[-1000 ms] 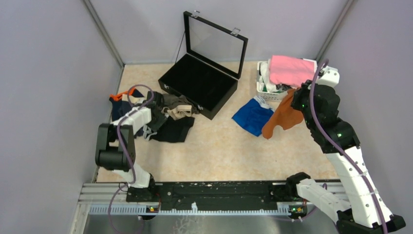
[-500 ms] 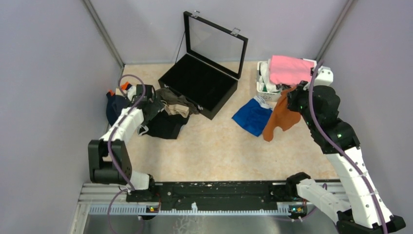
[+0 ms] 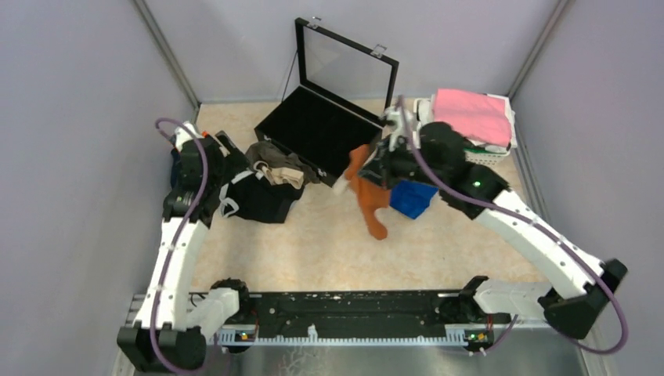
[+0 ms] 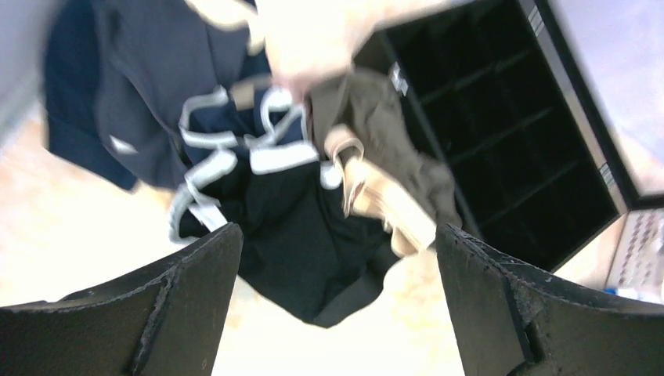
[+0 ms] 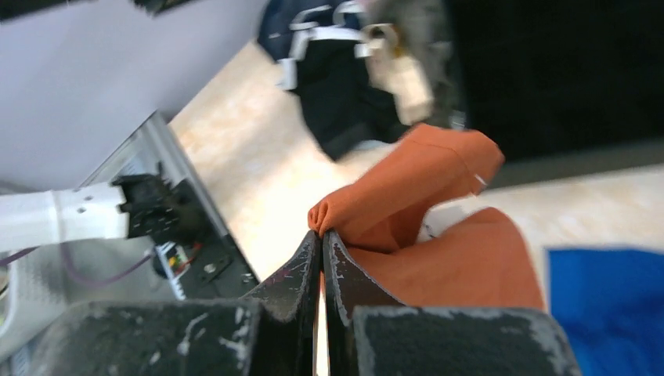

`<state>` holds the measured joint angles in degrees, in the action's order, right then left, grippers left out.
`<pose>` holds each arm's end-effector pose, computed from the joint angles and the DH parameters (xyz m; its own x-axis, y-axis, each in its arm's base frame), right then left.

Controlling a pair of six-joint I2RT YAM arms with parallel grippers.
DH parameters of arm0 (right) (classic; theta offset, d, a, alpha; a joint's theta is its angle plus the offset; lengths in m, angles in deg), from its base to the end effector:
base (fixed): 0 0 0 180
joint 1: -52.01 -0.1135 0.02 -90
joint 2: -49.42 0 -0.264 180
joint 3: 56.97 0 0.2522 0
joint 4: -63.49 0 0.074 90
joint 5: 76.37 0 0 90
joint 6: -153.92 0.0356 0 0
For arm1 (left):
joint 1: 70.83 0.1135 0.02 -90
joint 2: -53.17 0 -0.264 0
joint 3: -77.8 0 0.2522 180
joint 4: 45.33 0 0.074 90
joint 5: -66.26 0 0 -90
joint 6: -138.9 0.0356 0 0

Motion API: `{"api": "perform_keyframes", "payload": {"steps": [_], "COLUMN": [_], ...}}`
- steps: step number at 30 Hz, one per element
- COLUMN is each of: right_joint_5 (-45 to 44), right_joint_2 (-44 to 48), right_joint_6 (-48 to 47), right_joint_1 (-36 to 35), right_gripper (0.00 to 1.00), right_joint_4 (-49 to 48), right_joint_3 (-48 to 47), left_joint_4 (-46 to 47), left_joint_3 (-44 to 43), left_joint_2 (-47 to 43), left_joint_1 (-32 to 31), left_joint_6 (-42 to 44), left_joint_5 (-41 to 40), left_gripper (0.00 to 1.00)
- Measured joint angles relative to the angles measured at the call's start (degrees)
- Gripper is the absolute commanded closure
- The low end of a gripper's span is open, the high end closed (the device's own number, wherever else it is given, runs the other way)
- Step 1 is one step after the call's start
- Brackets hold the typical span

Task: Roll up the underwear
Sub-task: Move the underwear to the corner of the board, then place the underwear at the center of the board, then pick up the underwear from the center of the board.

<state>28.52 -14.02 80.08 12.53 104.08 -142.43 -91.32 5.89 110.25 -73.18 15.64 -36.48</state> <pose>0.1783 0.1587 0.4097 -0.4594 -0.0300 -0.8877 -0.7024 0.6241 0.3424 0.2135 -0.0009 0.3434 -0.3508 -0.5210 -0.7781 -0.4078 0.8330 -0.3739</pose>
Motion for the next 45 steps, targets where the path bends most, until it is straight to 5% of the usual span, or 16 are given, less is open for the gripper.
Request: {"api": "perform_keyframes", "payload": {"steps": [4,12,18,21,23,28,35,40,45], "right_joint_5": [2.2,5.8,8.5,10.9,11.5,7.3,-4.6,-16.0,-21.7], "right_joint_2": [-10.2,-34.5,-61.7,-78.6,-82.0,-72.9,-41.6,-17.0,-8.9], "right_joint_6": [-0.1,-0.6,-1.5,-2.3,-3.0,-5.7,-6.4,-3.7,0.6], "right_joint_1": [-7.8,-10.1,-12.0,-12.2,-12.2,-12.1,-7.8,3.8,17.6], "right_gripper": [1.00,1.00,0.53,0.40,0.37,0.35,0.30,0.27,0.24], "right_joint_4": [-5.7,-16.6,-17.9,-12.1,-8.8,-8.2,-9.4,-11.0,-10.0], "right_joint_3": [-4.3,-21.4,-50.4,-73.5,-76.7,-56.6,-20.2,-3.0,9.8], "left_joint_4": [-1.8,-4.6,-6.8,-8.0,-8.2,-8.3,-4.5,-2.3,-0.6], "left_joint_3": [-6.0,-11.5,-8.8,-6.9,-5.7,-3.1,1.9,4.9,5.1], "left_joint_2": [-6.3,-13.4,-13.4,-13.3,-13.3,-13.3,-12.3,-9.5,-6.9], "left_joint_1": [0.0,0.0,0.0,0.0,0.0,0.0,0.0,0.0,0.0], "left_joint_6": [3.1,7.6,7.4,6.9,6.6,6.4,6.5,6.4,6.1], "left_joint_5": [-5.6,-15.4,-15.2,-14.3,-13.8,-12.2,-4.7,-0.3,2.7], "left_gripper": [0.01,0.01,0.01,0.01,0.01,0.01,0.01,0.01,0.01]}}
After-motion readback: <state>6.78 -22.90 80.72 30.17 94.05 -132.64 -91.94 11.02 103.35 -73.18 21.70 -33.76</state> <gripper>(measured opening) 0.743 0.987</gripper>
